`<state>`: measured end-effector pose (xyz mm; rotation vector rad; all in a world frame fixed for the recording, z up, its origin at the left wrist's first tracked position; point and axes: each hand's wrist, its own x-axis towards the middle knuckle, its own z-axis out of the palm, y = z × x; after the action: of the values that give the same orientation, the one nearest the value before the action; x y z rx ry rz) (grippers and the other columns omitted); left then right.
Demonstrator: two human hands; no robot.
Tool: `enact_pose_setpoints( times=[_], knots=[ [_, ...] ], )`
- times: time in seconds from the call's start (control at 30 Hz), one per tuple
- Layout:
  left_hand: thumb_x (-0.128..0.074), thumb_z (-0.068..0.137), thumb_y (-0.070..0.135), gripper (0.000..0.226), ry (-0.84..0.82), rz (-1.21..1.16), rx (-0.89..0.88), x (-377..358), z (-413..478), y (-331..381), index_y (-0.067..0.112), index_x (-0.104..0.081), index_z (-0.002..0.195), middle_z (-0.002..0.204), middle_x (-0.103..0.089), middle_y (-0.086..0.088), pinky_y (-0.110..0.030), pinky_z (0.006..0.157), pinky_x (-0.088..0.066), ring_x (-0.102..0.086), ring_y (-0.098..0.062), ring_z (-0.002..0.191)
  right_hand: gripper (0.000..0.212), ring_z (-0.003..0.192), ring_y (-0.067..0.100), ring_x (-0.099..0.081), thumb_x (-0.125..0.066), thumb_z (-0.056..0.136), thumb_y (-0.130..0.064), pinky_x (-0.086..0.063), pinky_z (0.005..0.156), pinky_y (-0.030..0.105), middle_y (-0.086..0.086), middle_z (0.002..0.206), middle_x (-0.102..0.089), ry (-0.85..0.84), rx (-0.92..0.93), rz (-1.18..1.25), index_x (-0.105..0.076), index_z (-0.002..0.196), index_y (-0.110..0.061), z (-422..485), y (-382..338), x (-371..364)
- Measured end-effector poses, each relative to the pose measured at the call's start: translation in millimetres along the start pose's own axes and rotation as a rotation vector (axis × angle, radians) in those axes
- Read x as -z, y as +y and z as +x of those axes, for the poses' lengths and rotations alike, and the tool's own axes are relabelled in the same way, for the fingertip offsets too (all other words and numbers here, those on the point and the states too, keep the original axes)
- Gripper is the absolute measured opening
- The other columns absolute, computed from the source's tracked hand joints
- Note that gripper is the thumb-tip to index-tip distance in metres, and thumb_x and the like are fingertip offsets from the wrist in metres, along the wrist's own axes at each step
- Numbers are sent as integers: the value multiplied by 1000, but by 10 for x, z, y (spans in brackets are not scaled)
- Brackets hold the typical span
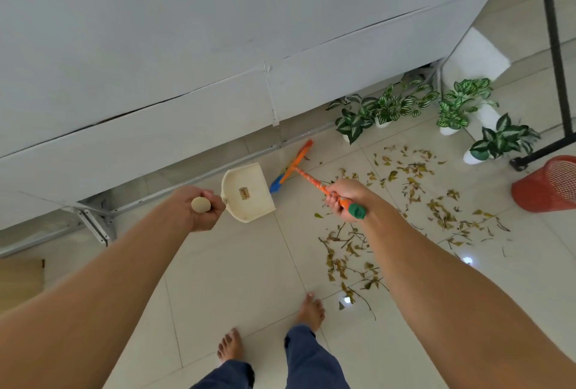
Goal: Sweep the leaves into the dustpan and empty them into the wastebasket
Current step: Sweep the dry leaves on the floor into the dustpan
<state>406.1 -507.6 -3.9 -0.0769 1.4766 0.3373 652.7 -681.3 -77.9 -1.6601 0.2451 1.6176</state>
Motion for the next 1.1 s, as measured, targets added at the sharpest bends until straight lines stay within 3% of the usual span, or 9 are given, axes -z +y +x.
enact_pose_setpoints(
  times=[0.13, 0.27, 0.37, 0.47, 0.6, 0.67, 0.87, 0.97, 1.1],
  knots=[
    [-45, 98, -2, 15, 17, 7, 4, -97, -1, -172, 6, -46, 85, 50, -44, -6, -14, 30, -36, -36, -6, 42, 28, 31, 4, -41, -37, 103, -13, -35, 29, 12, -1, 54, -45, -27, -55, 71, -59, 86, -14, -49, 72, 248],
    [-41, 97, -4, 19, 34, -9, 4, -118, 59, -264, 8, -45, 83, 57, -43, -4, -12, 31, -35, -36, -6, 43, 18, 37, 4, -43, -46, 97, -5, -35, 32, 13, 2, 64, -45, 39, 33, 5, -50, 80, -10, -372, 312, 438],
    [-40, 96, -5, 23, 43, 2, -3, -97, 39, -342, 8, -44, 77, 45, -42, -6, -12, 32, -35, -35, -7, 40, 10, 34, 3, -41, -45, 100, -12, -34, 29, 15, 0, 64, -43, 33, 9, -1, -52, 94, -10, -452, 424, 492],
    [-40, 96, -5, 23, 52, 22, -21, -67, -47, -466, 7, -44, 78, 45, -41, -6, -12, 32, -35, -35, -7, 43, 18, 34, 2, -42, -45, 101, -15, -35, 28, 15, -1, 64, -46, 55, 16, 18, -55, 114, -8, -380, 452, 523],
    [-42, 97, -3, 17, 58, 25, -19, 31, -101, -615, 6, -47, 84, 58, -42, -4, -12, 33, -36, -36, -7, 40, 27, 34, 3, -40, -35, 103, -11, -36, 28, 14, -4, 48, -50, 57, -29, 65, -60, 92, -15, -426, 636, 708],
    [-42, 96, -3, 16, 47, 21, -13, 109, -121, -705, 6, -47, 84, 57, -43, -4, -12, 32, -36, -36, -7, 39, 29, 37, 5, -39, -35, 104, -10, -35, 29, 13, 0, 54, -45, 76, 0, 55, -57, 87, -17, -637, 803, 798],
    [-42, 98, -1, 14, 19, 41, -42, 416, -214, -1090, 4, -48, 87, 64, -43, -5, -13, 31, -36, -36, -7, 41, 12, 38, 7, -41, -45, 101, -13, -35, 29, 18, -1, 55, -46, 107, 40, -46, -55, 104, -7, -1044, 1450, 928],
    [-41, 97, -2, 16, 19, 31, -69, 653, -299, -1337, 4, -47, 83, 62, -41, -3, -12, 32, -35, -35, -7, 42, 22, 39, 7, -43, -45, 99, -10, -36, 31, 19, 0, 57, -49, 90, 85, -160, -55, 117, -2, -998, 1727, 831],
    [-38, 95, -5, 18, -19, 15, -92, 1075, -444, -1660, 5, -49, 85, 58, -38, -3, -12, 32, -34, -32, -8, 40, 21, 38, 6, -45, -43, 98, -9, -38, 32, 19, 4, 66, -52, 149, 86, -334, -56, 112, -2, -992, 2103, 712]
  ],
)
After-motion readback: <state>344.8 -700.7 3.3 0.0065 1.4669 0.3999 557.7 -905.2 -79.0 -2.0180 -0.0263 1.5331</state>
